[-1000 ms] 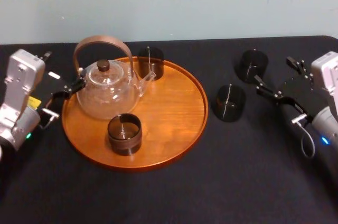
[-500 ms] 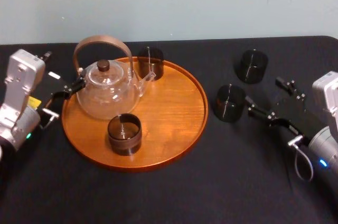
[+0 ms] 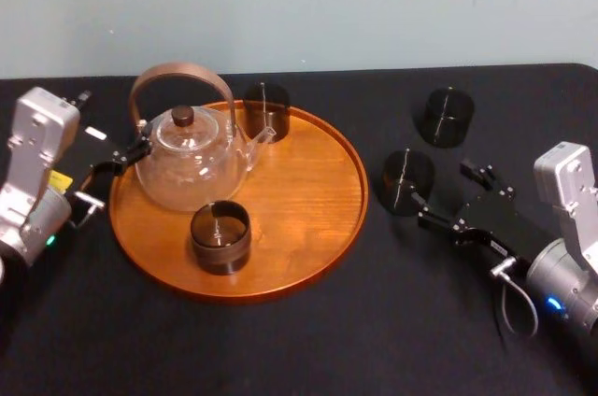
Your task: Pick up the glass from the table and place it on the tray.
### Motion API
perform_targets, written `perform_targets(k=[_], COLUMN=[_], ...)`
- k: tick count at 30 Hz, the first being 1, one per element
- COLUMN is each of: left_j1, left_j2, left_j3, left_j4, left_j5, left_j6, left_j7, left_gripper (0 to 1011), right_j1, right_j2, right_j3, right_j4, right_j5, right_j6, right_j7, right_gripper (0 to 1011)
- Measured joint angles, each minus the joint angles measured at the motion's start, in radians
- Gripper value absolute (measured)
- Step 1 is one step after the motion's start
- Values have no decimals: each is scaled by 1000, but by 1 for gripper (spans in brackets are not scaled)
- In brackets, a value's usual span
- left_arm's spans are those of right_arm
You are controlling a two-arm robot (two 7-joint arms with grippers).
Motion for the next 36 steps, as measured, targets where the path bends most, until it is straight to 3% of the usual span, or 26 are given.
perform_targets(k=[15,36], left_j1=[0,0], left_j2=[0,0], left_j3=[0,0], left_j4=[0,0], left_j5=[0,0], left_j6=[0,0], left_j7=[0,0], left_gripper=[1010,1010], right_j1=[28,122], right_j2=[-45,-121], right_j3=[11,18], right_j4=[71,189], right_j5=[-11,-64], right_j6=[22,31], right_j7=[45,101], right_gripper=[1002,1003])
